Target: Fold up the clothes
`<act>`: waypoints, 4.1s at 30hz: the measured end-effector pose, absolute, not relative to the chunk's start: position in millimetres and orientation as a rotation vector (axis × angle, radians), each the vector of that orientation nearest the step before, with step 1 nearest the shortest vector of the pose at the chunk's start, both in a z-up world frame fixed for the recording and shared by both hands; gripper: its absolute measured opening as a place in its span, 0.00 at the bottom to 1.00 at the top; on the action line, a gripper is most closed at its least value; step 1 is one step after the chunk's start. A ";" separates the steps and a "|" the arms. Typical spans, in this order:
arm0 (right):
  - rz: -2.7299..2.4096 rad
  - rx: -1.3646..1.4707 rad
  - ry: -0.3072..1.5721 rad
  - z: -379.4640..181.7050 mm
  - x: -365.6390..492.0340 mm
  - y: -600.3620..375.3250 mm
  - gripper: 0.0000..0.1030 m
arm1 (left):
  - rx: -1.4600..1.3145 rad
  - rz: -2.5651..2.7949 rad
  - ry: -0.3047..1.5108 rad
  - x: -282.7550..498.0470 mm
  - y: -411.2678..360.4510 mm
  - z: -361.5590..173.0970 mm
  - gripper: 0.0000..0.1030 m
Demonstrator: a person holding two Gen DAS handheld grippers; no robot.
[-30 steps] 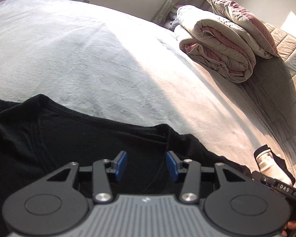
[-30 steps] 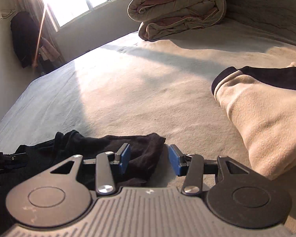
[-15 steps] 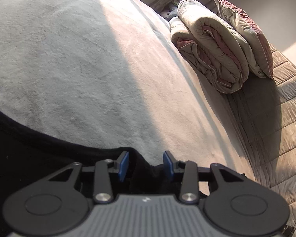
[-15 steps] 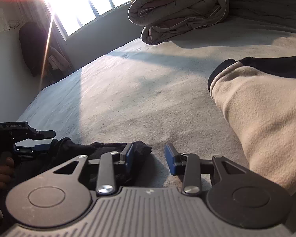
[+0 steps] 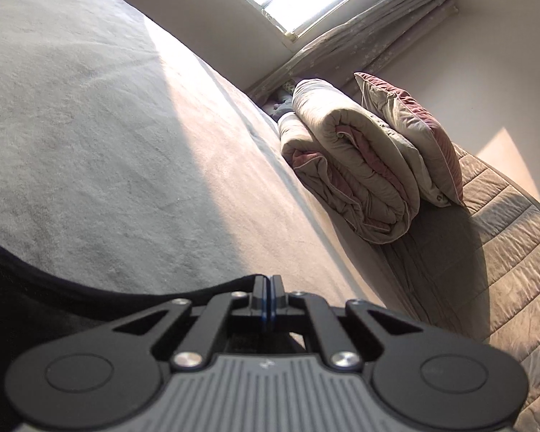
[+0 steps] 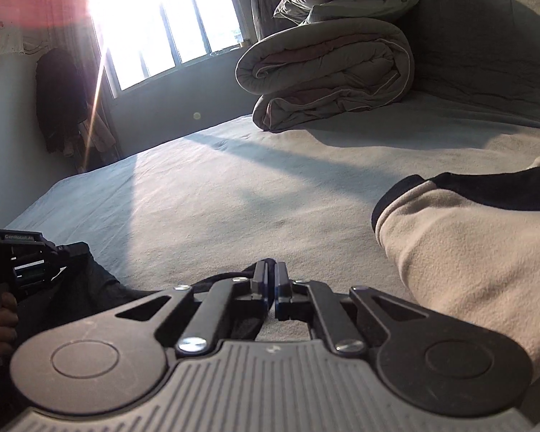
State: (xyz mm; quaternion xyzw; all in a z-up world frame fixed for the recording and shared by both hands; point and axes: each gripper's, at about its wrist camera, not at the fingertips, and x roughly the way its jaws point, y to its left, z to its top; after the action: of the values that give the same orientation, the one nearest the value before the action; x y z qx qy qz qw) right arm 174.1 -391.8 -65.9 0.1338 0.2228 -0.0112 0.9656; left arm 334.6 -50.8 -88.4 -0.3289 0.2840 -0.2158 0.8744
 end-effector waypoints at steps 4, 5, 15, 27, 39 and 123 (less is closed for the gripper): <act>-0.058 0.219 0.483 -74.4 182.0 -388.8 0.03 | -0.591 -0.403 0.655 343.9 -63.7 -100.9 0.02; -0.061 0.209 0.507 -78.2 185.8 -387.7 0.03 | -0.567 -0.393 0.665 345.5 -67.0 -103.7 0.02; -0.013 0.290 0.569 -71.2 184.4 -396.3 0.14 | -0.486 -0.375 0.693 339.2 -77.3 -82.8 0.35; 0.069 0.407 0.610 -56.5 177.9 -418.1 0.42 | -0.143 -0.498 0.677 269.6 -120.4 -35.5 0.57; 0.118 0.462 0.594 -70.7 182.7 -420.7 0.40 | 0.257 -0.892 0.625 177.4 -193.2 -48.4 0.48; 0.327 0.140 0.679 -48.7 154.5 -399.7 0.12 | 0.052 -0.869 0.635 308.8 -269.8 -78.8 0.02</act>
State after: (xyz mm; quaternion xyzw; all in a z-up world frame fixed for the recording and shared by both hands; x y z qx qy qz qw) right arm 154.5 -399.7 -48.7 0.0681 0.3310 0.1594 0.9276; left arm 308.8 -269.8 -78.8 0.0249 0.3023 -0.4138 0.8584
